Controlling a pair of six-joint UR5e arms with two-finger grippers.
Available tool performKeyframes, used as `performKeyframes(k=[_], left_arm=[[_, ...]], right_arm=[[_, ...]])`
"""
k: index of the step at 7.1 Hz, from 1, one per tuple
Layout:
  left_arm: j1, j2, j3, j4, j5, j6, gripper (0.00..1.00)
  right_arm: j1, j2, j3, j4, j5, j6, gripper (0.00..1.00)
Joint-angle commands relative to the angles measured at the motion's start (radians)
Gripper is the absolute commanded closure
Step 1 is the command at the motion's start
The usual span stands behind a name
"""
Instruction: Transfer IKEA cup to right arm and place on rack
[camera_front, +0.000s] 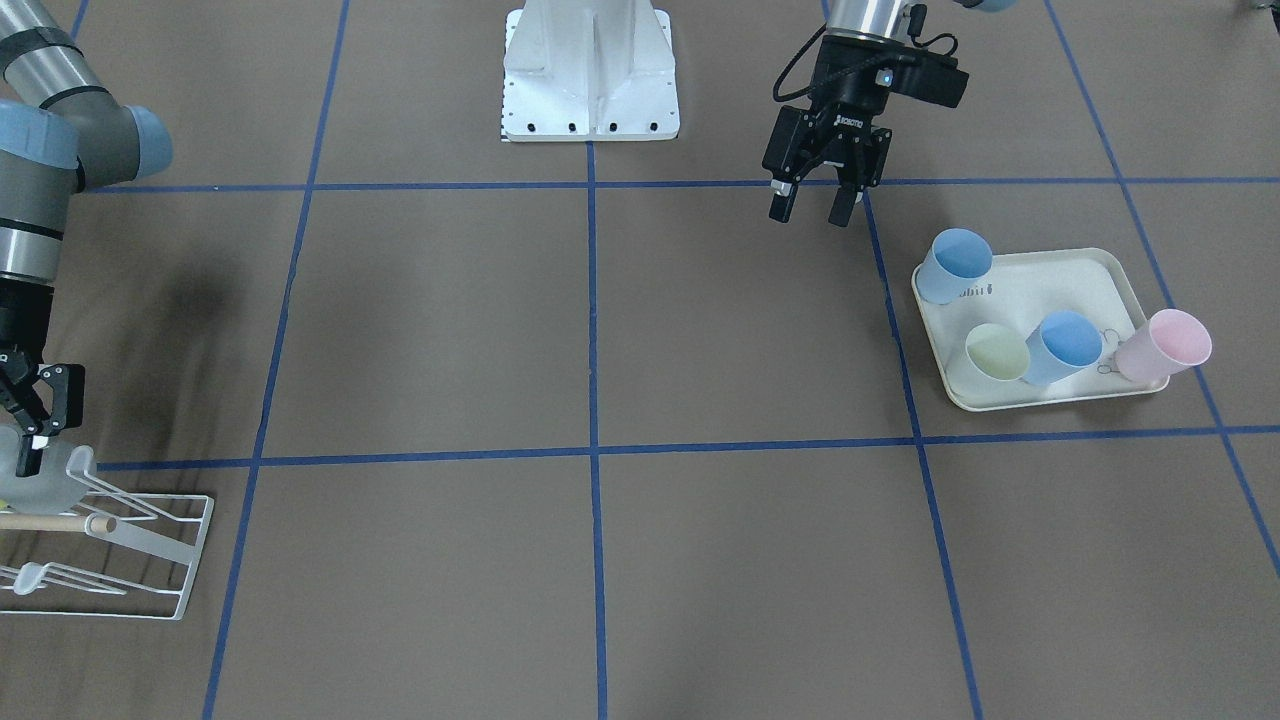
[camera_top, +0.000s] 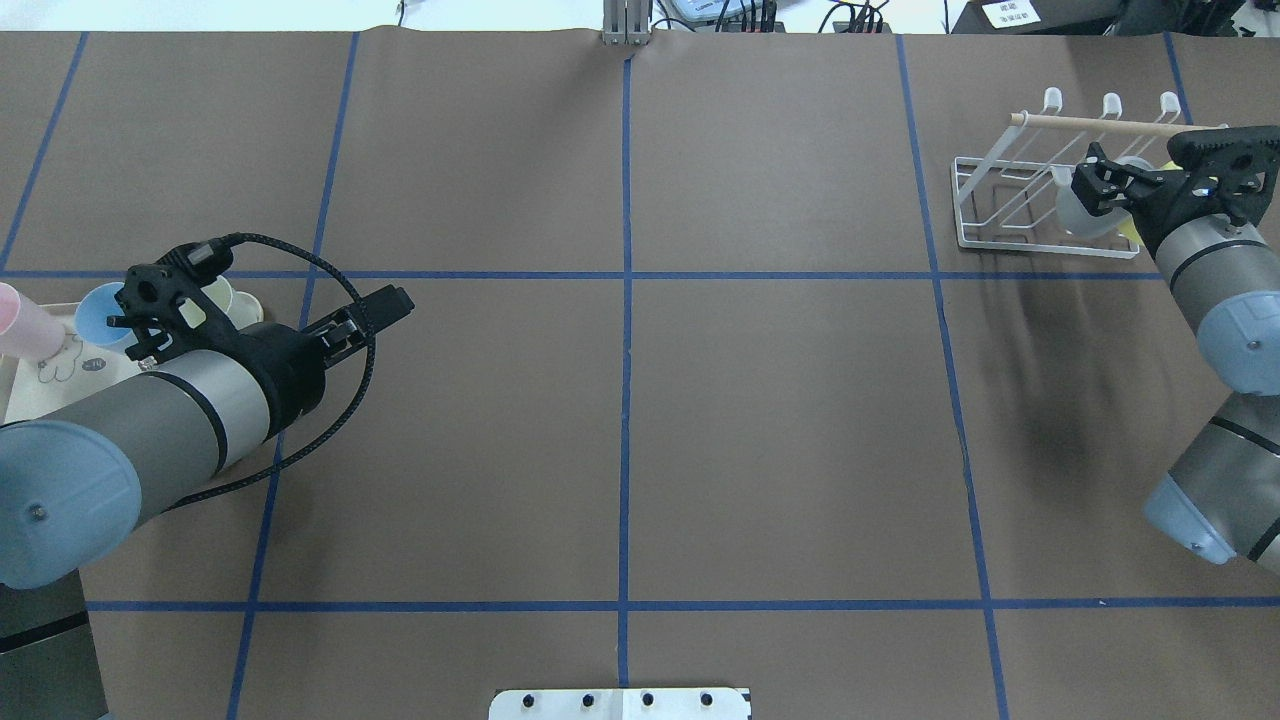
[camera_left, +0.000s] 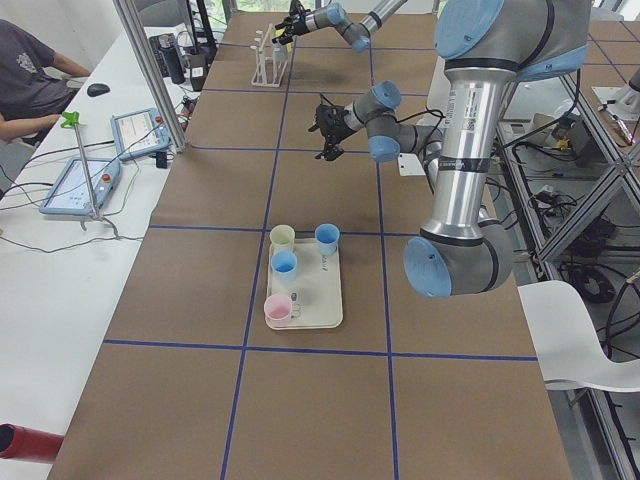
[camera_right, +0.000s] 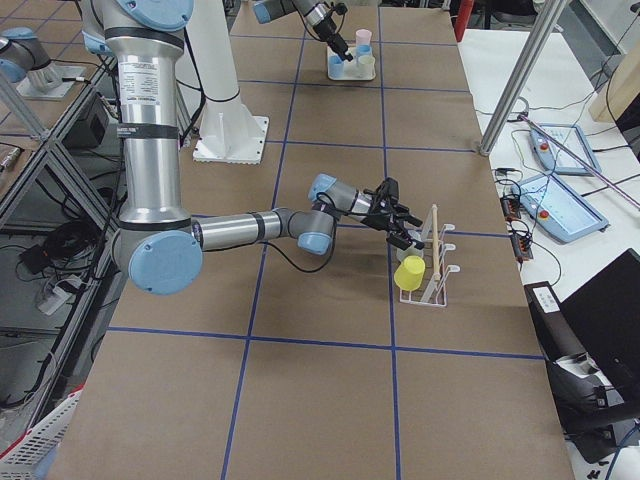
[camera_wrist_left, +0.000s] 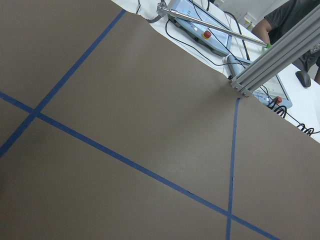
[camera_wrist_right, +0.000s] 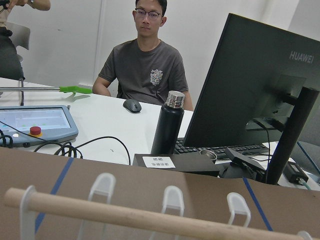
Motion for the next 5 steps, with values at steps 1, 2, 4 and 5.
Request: performKeyframes(k=[1, 2, 4, 5], left_arm=[[0.000, 0.000, -0.002, 0.000, 0.000, 0.001, 0.00], [-0.021, 0.004, -0.013, 0.011, -0.024, 0.007, 0.00], [-0.171, 0.044, -0.069, 0.191, -0.240, 0.169, 0.00], [-0.251, 0.122, -0.097, 0.233, -0.349, 0.293, 0.00]], right_arm=[[0.006, -0.001, 0.016, 0.023, 0.014, -0.031, 0.00], [0.030, -0.001, 0.087, 0.017, 0.073, -0.026, 0.00], [0.053, -0.008, 0.178, 0.014, 0.190, 0.024, 0.00], [0.055, -0.016, 0.216, 0.014, 0.289, 0.099, 0.00]])
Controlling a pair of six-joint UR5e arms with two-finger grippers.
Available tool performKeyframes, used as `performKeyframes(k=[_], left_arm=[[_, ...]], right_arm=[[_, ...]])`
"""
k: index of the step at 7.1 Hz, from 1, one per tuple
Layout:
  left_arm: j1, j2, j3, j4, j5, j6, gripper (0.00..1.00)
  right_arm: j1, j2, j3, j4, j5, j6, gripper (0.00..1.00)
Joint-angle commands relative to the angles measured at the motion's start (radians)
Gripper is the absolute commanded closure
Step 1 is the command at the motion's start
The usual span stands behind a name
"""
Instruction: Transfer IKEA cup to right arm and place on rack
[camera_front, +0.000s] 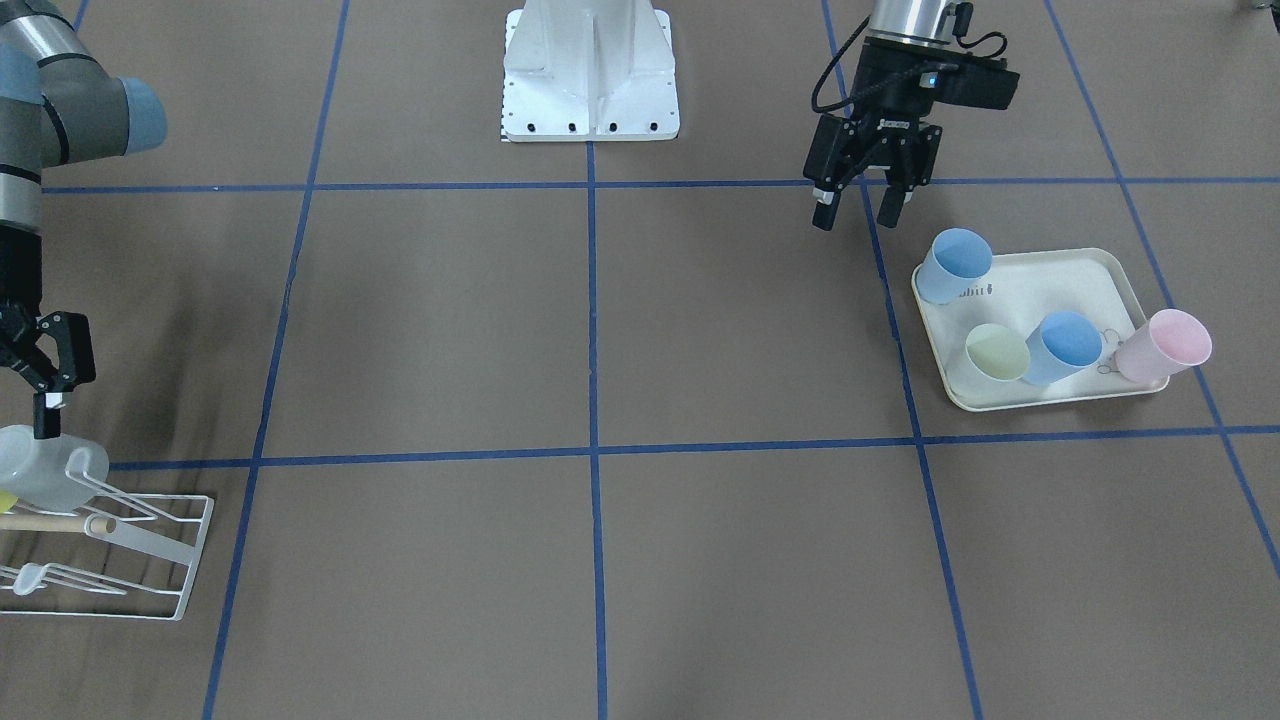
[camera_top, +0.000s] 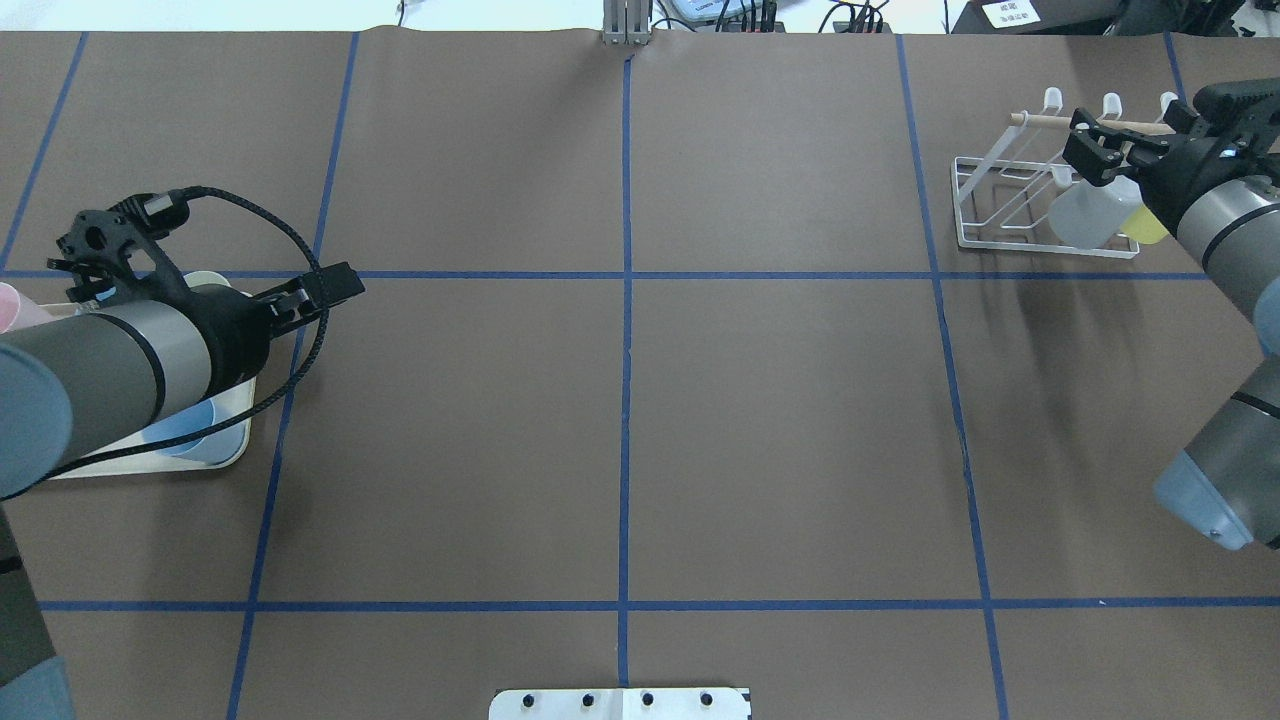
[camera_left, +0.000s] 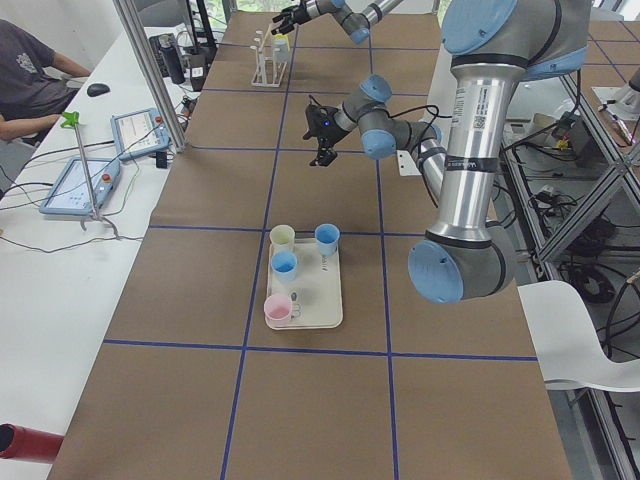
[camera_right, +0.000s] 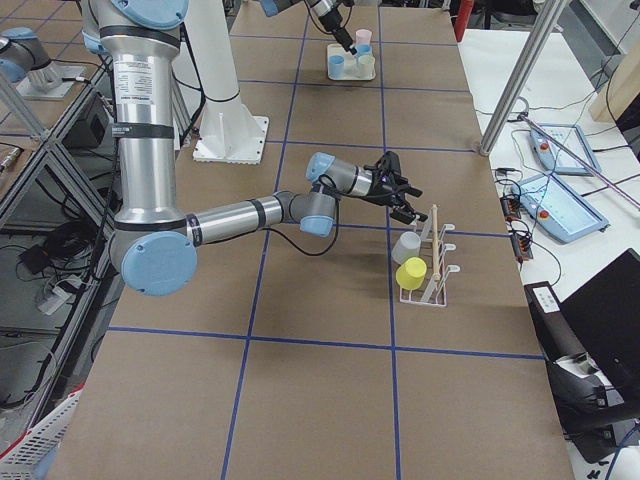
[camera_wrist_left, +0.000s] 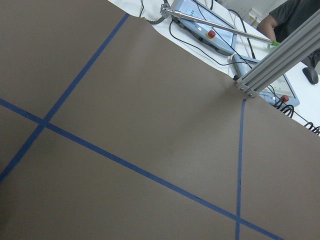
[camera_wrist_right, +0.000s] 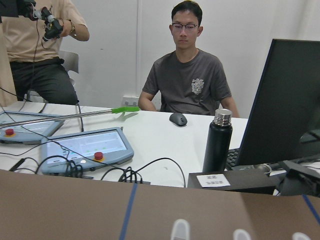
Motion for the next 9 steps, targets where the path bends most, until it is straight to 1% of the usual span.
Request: performKeyframes(k=[1, 2, 3, 4, 5, 6, 7, 9], left_arm=[[-0.166, 0.173, -0.045, 0.072, -0.266, 0.247, 0.00], [-0.224, 0.274, -0.044, 0.072, -0.431, 0.377, 0.00], [-0.245, 0.306, -0.010, 0.072, -0.536, 0.399, 0.00], [-0.240, 0.295, 0.069, 0.060, -0.540, 0.377, 0.00], [-0.227, 0.266, 0.118, 0.029, -0.550, 0.292, 0.00], [-0.222, 0.242, 0.168, -0.041, -0.551, 0.241, 0.00], [-0.216, 0.242, 0.173, -0.077, -0.554, 0.219, 0.00], [-0.177, 0.240, 0.195, -0.079, -0.560, 0.223, 0.00]], right_arm=[[0.002, -0.006, 0.081, 0.000, 0.189, 0.164, 0.00], [-0.001, 0.008, 0.121, -0.002, 0.287, 0.297, 0.00], [-0.004, 0.036, 0.141, -0.003, 0.356, 0.417, 0.00], [-0.021, 0.097, 0.131, 0.000, 0.405, 0.576, 0.00], [-0.077, 0.152, 0.129, 0.000, 0.409, 0.693, 0.00], [-0.111, 0.174, 0.131, 0.009, 0.409, 0.760, 0.00], [-0.125, 0.188, 0.129, 0.010, 0.409, 0.785, 0.00], [-0.133, 0.192, 0.129, 0.010, 0.409, 0.787, 0.00]])
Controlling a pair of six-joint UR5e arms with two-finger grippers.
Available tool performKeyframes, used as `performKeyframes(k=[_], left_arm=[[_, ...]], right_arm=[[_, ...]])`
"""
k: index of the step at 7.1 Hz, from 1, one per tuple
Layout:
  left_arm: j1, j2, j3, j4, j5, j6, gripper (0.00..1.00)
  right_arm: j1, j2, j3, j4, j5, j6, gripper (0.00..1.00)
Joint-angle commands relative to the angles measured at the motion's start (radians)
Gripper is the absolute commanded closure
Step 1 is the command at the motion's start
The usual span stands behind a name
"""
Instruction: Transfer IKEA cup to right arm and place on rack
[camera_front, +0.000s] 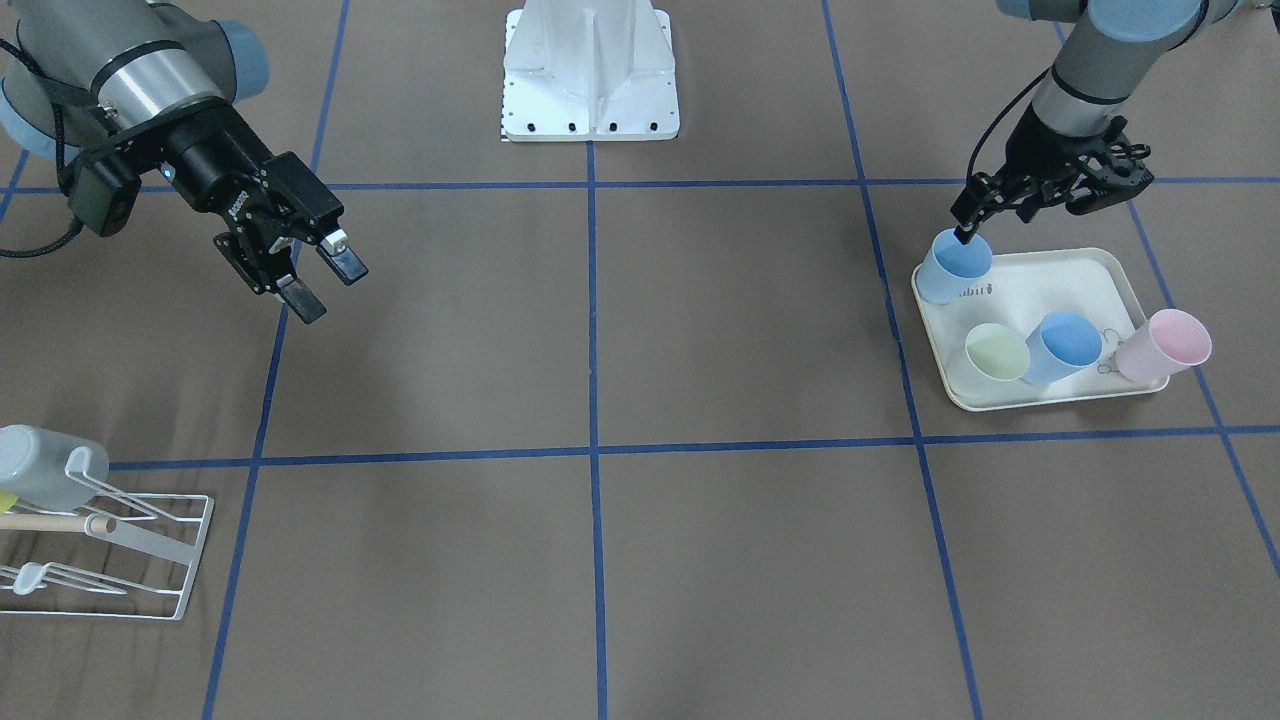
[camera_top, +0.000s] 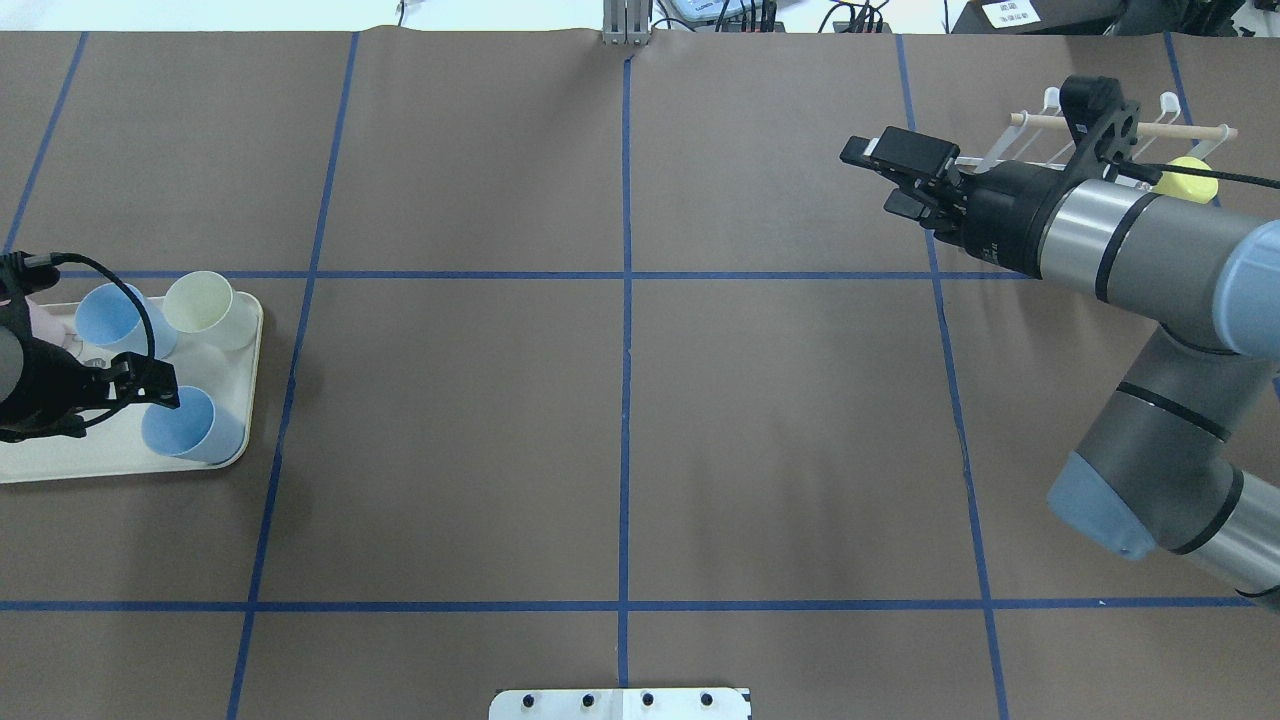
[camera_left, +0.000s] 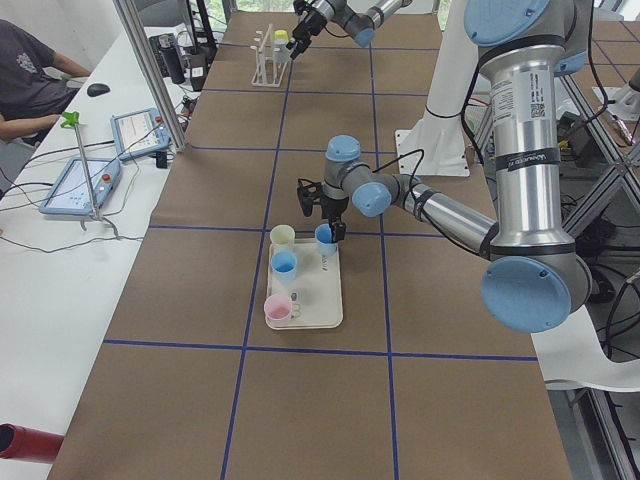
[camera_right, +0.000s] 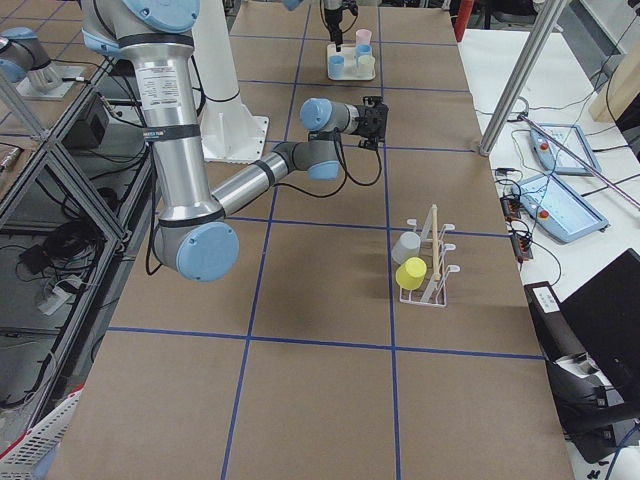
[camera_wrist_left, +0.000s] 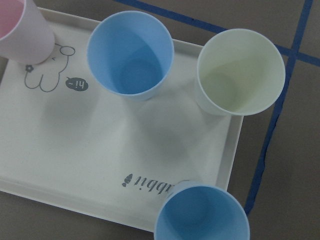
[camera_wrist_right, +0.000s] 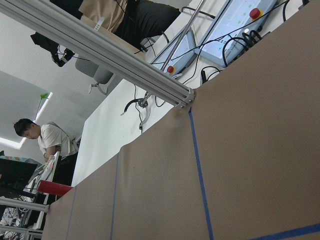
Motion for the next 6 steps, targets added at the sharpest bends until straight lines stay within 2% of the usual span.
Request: performKeyframes(k=[1, 4, 5, 6], left_arm=[[0.020, 0.000, 0.048, -0.011, -0.001, 0.003, 0.00], [0.030, -0.003, 0.081, -0.019, 0.001, 0.005, 0.00], [0.042, -0.006, 0.091, -0.019, 0.004, 0.005, 0.04], [0.056, -0.023, 0.111, -0.017, 0.005, 0.003, 0.12]], right_arm=[[-0.021, 0.005, -0.001, 0.001, -0.004, 0.008, 0.00], [-0.032, 0.005, -0.001, 0.002, -0.006, 0.008, 0.00], [-0.032, 0.005, -0.001, 0.002, -0.006, 0.008, 0.00], [-0.032, 0.005, -0.001, 0.002, -0.006, 0.007, 0.00]])
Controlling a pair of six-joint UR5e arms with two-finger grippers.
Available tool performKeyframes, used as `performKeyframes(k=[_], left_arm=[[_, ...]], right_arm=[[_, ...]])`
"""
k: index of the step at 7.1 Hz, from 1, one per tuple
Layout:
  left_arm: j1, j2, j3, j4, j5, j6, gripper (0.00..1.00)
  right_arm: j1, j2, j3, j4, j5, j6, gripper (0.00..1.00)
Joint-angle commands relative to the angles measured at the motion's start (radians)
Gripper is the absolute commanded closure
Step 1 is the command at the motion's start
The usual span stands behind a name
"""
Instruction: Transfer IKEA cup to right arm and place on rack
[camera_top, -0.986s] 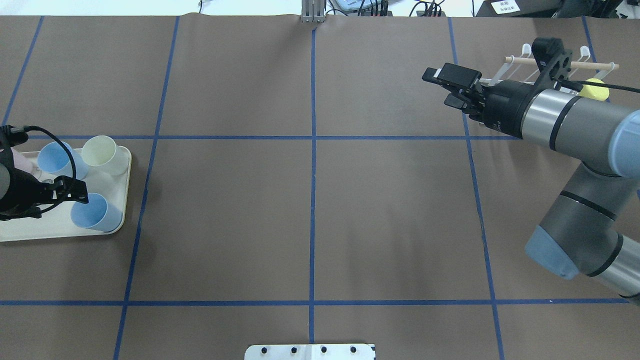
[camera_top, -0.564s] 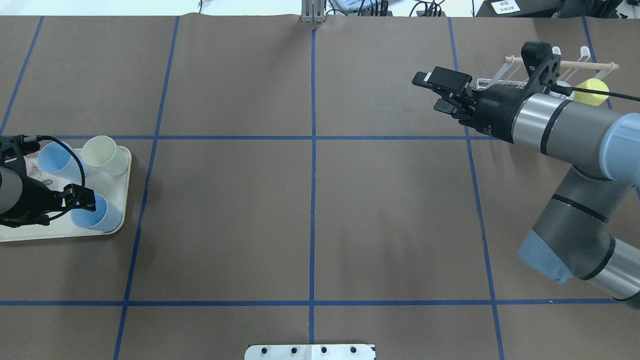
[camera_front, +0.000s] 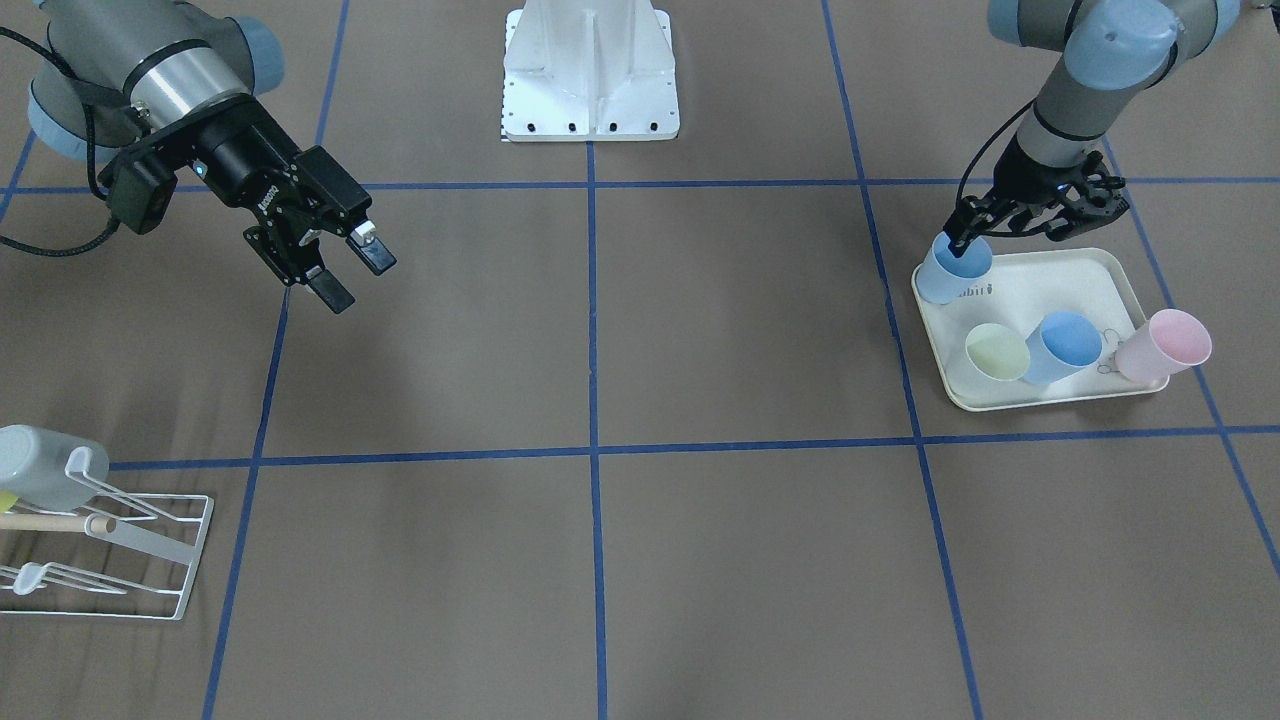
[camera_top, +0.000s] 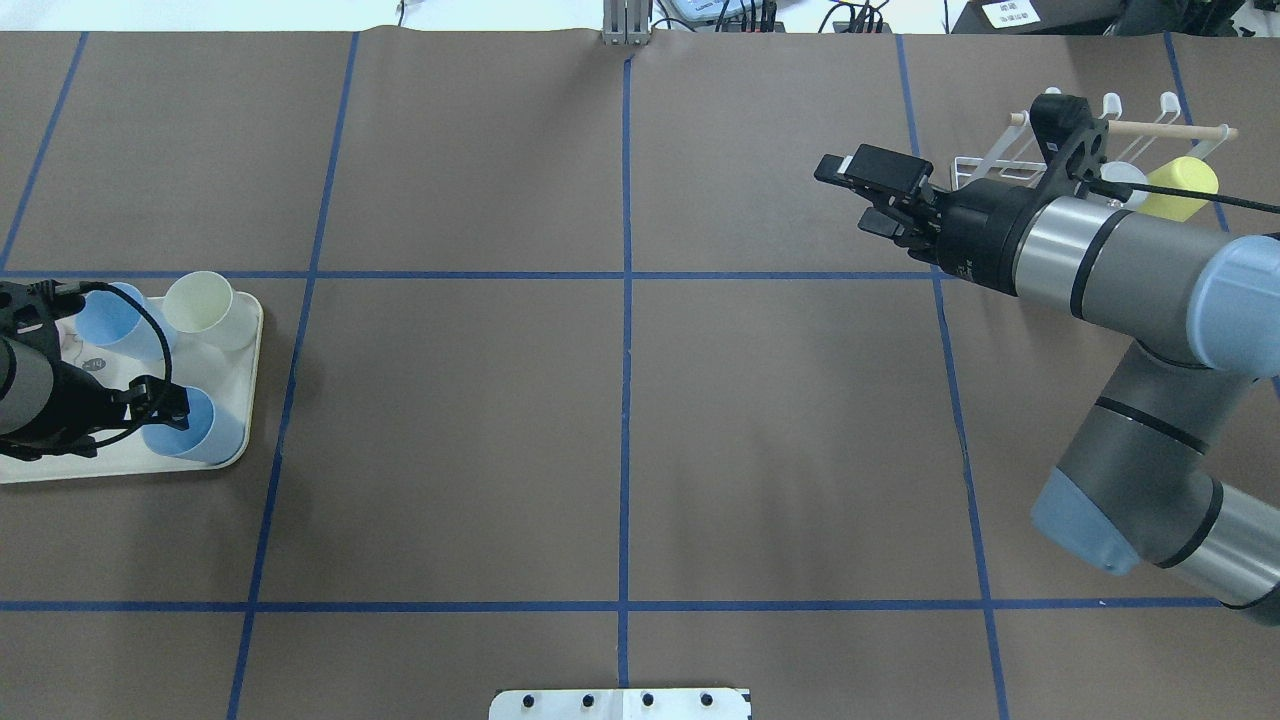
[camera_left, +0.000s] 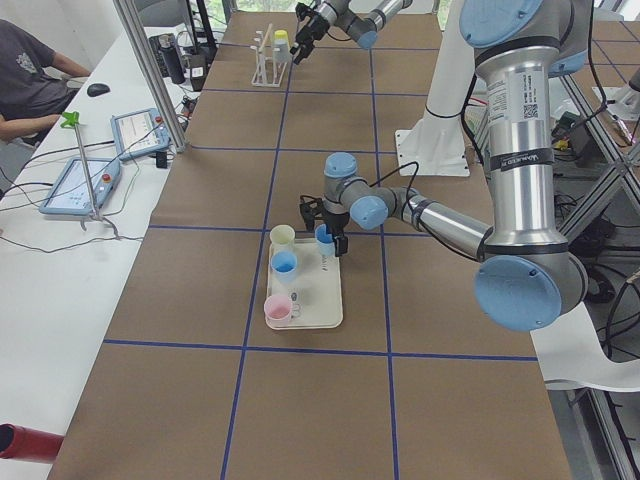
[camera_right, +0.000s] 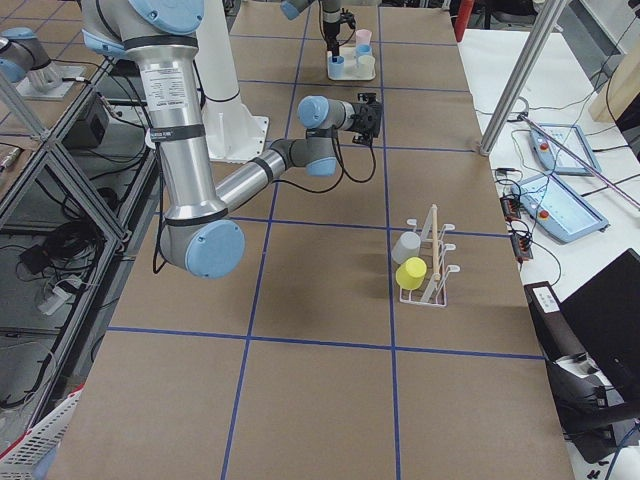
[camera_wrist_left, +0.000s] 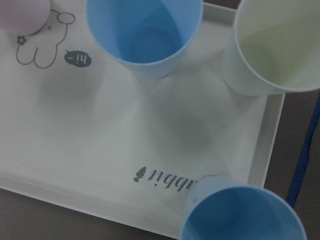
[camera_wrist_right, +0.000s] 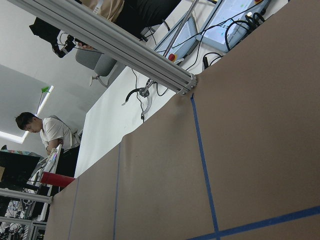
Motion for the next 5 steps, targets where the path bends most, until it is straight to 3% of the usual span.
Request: performKeyframes(k=[1, 2, 3, 5], left_arm=[[0.021, -0.026, 0.033, 0.001, 0.004, -0.001, 0.21], [0.026, -0.030, 0.042, 0.001, 0.002, -0.001, 0.47], [0.025, -0.029, 0.039, 0.001, -0.001, -0.001, 0.97], [0.014, -0.011, -0.011, 0.012, -0.030, 0.002, 1.00]], right_arm=[[-0.001, 0.000, 0.000, 0.000, 0.000, -0.001, 0.00], [-0.001, 0.000, 0.000, 0.000, 0.000, -0.001, 0.00], [-0.001, 0.000, 0.000, 0.000, 0.000, -0.001, 0.00], [-0.001, 0.000, 0.001, 0.000, 0.000, -0.001, 0.00]])
